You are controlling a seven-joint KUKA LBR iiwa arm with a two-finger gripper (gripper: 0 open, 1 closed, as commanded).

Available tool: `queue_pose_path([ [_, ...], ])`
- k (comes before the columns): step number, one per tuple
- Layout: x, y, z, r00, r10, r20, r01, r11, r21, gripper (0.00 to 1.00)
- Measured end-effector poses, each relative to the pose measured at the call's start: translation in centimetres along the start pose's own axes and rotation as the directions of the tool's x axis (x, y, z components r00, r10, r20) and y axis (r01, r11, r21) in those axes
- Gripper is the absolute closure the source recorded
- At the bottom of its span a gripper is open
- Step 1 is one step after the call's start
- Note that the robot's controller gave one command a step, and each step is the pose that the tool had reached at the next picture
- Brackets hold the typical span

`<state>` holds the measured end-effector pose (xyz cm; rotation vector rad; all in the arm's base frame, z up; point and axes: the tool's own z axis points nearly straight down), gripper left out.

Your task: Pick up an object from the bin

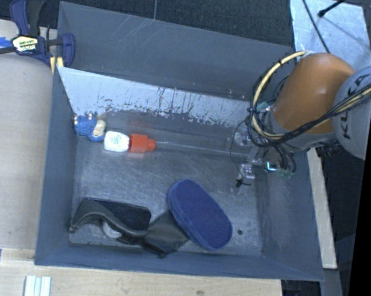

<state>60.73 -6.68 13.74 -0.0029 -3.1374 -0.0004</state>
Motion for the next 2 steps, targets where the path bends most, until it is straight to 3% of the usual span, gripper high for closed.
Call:
queue_pose_path([
  [1,6.6,4.8,6.9,0.998,-0.064,0.001,0.064,0.998,0.000,0.00],
  [2,10.0,9.8,5.9,0.948,-0.319,0.010,0.319,0.948,0.001,0.00],
])
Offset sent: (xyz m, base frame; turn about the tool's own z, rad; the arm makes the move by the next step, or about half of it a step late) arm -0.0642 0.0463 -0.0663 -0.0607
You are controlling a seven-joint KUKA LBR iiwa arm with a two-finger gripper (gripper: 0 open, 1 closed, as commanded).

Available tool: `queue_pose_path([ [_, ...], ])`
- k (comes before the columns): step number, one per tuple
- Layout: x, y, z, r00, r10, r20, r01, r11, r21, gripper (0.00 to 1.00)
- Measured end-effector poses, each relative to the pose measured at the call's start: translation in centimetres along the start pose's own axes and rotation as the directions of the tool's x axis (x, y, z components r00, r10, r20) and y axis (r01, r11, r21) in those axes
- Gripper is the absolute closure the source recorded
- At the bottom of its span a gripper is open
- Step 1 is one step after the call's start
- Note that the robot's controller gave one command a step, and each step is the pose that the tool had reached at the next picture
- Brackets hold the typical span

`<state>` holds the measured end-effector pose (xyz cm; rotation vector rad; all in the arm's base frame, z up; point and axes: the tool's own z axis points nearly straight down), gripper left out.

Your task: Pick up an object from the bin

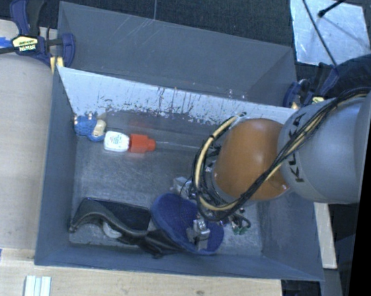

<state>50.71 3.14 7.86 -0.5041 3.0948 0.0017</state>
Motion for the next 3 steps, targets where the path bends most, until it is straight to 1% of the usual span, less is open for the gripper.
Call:
queue_pose_path([
  [1,-0.2,-0.1,-0.2,1.000,0.002,0.008,-0.002,1.000,0.002,1.00],
  [2,1.7,0.1,-12.1,1.000,0.020,0.004,-0.020,1.000,0.003,1.00],
  [3,1.3,0.3,-17.6,1.000,0.002,0.004,-0.002,1.000,0.003,1.00],
])
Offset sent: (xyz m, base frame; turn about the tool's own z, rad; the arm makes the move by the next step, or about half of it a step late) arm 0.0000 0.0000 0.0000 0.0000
